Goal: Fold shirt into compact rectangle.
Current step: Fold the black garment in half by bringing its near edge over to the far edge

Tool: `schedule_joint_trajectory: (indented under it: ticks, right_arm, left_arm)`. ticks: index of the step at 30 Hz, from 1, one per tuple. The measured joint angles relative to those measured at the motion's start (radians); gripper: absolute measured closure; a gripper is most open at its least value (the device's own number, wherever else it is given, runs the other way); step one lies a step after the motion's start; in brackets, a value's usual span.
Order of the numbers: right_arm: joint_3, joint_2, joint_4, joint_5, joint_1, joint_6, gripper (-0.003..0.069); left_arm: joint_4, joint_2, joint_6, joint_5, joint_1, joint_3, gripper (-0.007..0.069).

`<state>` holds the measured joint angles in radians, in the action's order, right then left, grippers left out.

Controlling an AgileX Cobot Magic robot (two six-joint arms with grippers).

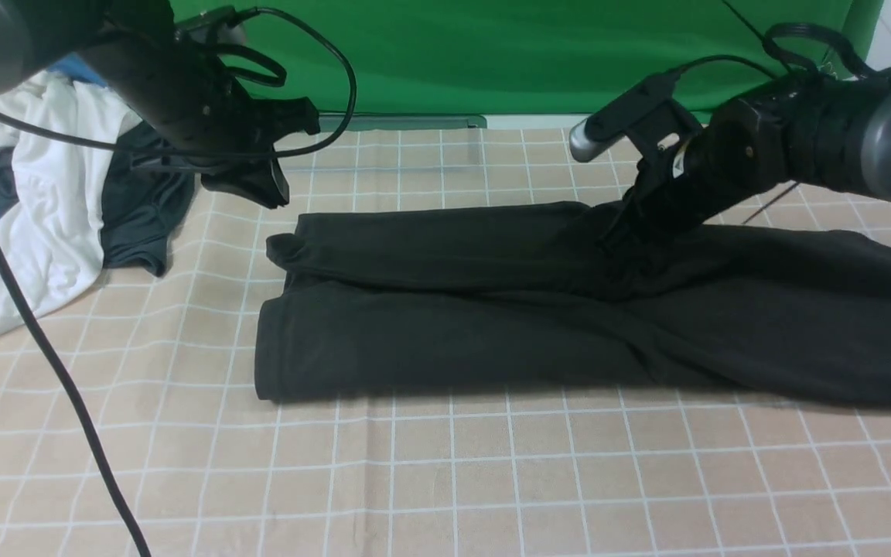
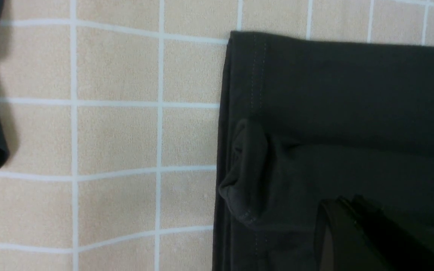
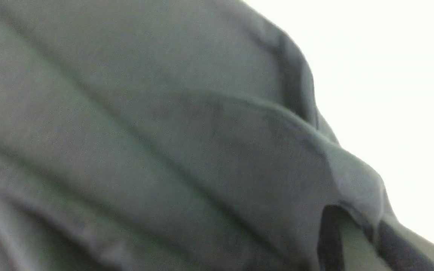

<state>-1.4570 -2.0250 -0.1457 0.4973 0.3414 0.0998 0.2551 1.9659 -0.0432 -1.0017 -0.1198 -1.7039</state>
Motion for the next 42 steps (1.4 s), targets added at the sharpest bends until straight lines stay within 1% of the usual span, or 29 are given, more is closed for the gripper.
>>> schedule_joint_trajectory:
  ticks: [2,4,5,6,8,10,11,12,13,14,15,17,19,20,21,23,28,30,37,38,40,42]
  right_arm:
    - [-0.043,-0.031,0.000,0.012,0.000,-0.001,0.0591]
    - [-0.074,-0.052,0.000,0.022,0.000,-0.001,0.0554]
    - [-0.088,-0.058,0.000,0.025,-0.001,-0.003,0.0517]
    - [-0.104,-0.063,0.000,0.026,-0.002,-0.006,0.0459]
    - [-0.132,-0.063,0.001,0.035,-0.008,-0.010,0.0371]
    - [-0.182,-0.060,0.000,0.085,-0.016,-0.010,0.0267]
    - [-0.215,-0.056,0.000,0.137,-0.020,-0.010,0.0239]
    - [-0.215,-0.056,0.000,0.147,-0.020,-0.010,0.0235]
    - [-0.266,-0.053,0.000,0.229,-0.023,-0.010,0.0230]
    - [-0.299,-0.048,0.000,0.293,-0.027,-0.010,0.0251]
    - [-0.332,-0.041,0.000,0.375,-0.029,-0.010,0.0309]
    - [-0.395,-0.025,0.000,0.500,-0.030,-0.004,0.0469]
    - [-0.438,-0.009,0.001,0.592,-0.030,-0.001,0.0566]
    - [-0.453,0.005,0.001,0.645,-0.030,-0.001,0.0603]
    - [-0.454,0.017,0.001,0.668,-0.030,-0.002,0.0617]
    - [-0.450,0.046,0.004,0.699,-0.030,-0.007,0.0631]
    - [-0.392,0.098,0.011,0.720,-0.030,-0.040,0.0631]
    - [-0.365,0.106,0.012,0.722,-0.030,-0.049,0.0631]
    - [-0.295,0.106,0.015,0.722,-0.030,-0.059,0.0631]
    - [-0.285,0.106,0.015,0.718,-0.030,-0.063,0.0631]
    - [-0.280,0.106,0.015,0.712,-0.030,-0.063,0.0631]
    - [-0.280,0.106,0.015,0.709,-0.030,-0.065,0.0631]
  left_arm:
    - [-0.005,0.000,0.000,-0.020,0.000,-0.008,0.0611]
    - [-0.016,0.000,0.000,-0.027,0.000,-0.009,0.0610]
    - [-0.021,0.000,0.000,-0.028,0.000,-0.009,0.0610]
    - [-0.028,0.000,0.000,-0.028,0.000,-0.009,0.0610]
    - [-0.038,0.000,0.000,-0.033,0.000,-0.009,0.0610]
    - [-0.044,0.000,0.000,-0.065,0.000,-0.010,0.0608]
    - [-0.045,0.000,0.000,-0.101,0.000,-0.010,0.0608]
    - [-0.045,0.000,0.000,-0.101,0.000,-0.010,0.0608]
    - [-0.045,0.000,0.000,-0.161,0.000,-0.011,0.0606]
    - [-0.044,0.000,-0.001,-0.186,0.000,-0.011,0.0604]
    - [-0.038,-0.001,-0.010,-0.201,0.000,-0.007,0.0599]
    - [-0.017,-0.002,-0.016,-0.205,-0.001,0.008,0.0582]
    - [-0.003,-0.002,-0.020,-0.207,-0.008,0.029,0.0564]
    - [0.002,0.001,-0.020,-0.209,-0.012,0.044,0.0551]
    - [0.005,0.004,-0.021,-0.211,-0.018,0.052,0.0540]
    - [0.015,0.018,-0.023,-0.216,-0.025,0.058,0.0516]
    - [0.044,0.070,-0.004,-0.214,-0.032,0.060,0.0461]
    - [0.045,0.097,-0.001,-0.183,-0.032,0.060,0.0445]
    - [0.027,0.187,0.003,0.056,-0.032,0.016,0.0438]
    - [0.027,0.205,0.003,0.132,-0.032,-0.011,0.0433]
    - [0.027,0.217,0.003,0.235,-0.032,-0.037,0.0427]
    - [0.028,0.221,0.004,0.287,-0.032,-0.046,0.0426]
